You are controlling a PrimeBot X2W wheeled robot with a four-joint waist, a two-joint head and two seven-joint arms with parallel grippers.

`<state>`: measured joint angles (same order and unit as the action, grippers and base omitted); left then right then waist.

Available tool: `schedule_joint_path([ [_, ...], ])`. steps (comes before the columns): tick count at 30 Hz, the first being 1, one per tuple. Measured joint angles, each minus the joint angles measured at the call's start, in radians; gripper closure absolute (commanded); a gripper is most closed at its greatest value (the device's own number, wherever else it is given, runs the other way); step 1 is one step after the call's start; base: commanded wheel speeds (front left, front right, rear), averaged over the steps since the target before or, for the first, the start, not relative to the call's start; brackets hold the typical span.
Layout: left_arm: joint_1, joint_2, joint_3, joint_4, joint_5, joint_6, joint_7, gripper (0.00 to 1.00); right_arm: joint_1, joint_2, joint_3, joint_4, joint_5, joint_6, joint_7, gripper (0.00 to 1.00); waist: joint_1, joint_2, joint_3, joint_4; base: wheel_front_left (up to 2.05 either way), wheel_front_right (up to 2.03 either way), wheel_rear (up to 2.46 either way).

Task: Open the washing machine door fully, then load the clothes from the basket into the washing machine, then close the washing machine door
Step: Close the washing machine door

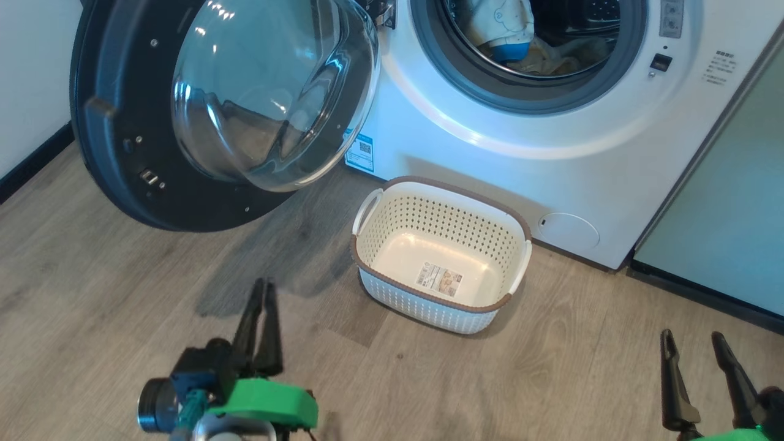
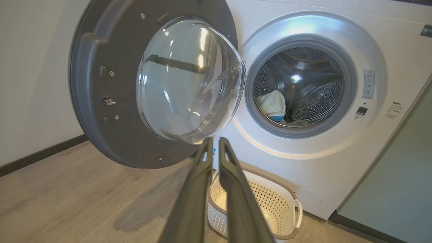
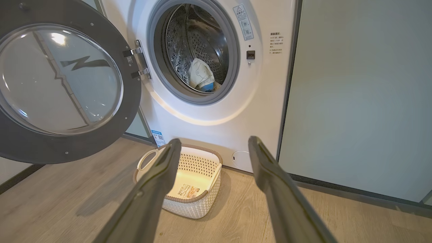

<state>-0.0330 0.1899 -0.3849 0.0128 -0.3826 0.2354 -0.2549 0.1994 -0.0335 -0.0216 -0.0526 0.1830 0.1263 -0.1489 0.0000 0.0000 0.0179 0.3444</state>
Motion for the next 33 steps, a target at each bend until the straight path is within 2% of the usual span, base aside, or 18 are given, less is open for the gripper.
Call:
schedule_joint_path([
  [5,-0.001,-0.031,0.038,-0.048,-0.049,-0.06,0.0,1.0,0.0,0.0,-0.002,-0.001,-0.001,0.0,0.004,0.0,0.0001,0.0,0.005,0.001,0.0,0.0,0.0],
  [10,-0.015,-0.08,0.116,-0.118,-0.217,-0.172,0.0,1.0,0.0,0.0,-0.006,-0.007,-0.001,0.0,0.01,0.0,0.0,0.0,0.005,0.001,0.0,0.0,0.0],
  [13,-0.059,-0.079,0.165,-0.151,-0.309,-0.22,0.009,1.0,0.0,0.0,-0.006,-0.009,-0.001,0.0,0.013,0.0,0.0,0.0,0.004,0.003,0.0,0.0,0.0],
  [16,-0.131,-0.061,0.224,-0.187,-0.402,-0.25,0.054,1.0,0.0,0.0,-0.006,-0.017,-0.001,0.0,0.015,0.0,0.0,0.0,0.003,0.003,0.0,0.0,0.0],
  [22,-0.278,-0.009,0.348,-0.199,-0.588,-0.274,0.151,1.0,0.0,0.0,-0.006,-0.028,0.011,0.0,0.023,0.0,0.0001,0.0,0.013,0.001,0.0,0.0,0.0],
  [26,-0.4,0.041,0.458,-0.112,-0.749,-0.285,0.221,1.0,-0.001,0.0,-0.004,-0.037,0.011,0.0,0.026,0.0,0.0001,0.0,0.027,-0.011,0.0,0.0,0.0],
  [33,-0.519,0.097,0.583,0.082,-0.928,-0.298,0.299,1.0,-0.002,0.0,-0.004,-0.049,0.011,0.0,0.036,0.0,0.0001,0.0,0.055,-0.039,0.0,0.0,0.0],
])
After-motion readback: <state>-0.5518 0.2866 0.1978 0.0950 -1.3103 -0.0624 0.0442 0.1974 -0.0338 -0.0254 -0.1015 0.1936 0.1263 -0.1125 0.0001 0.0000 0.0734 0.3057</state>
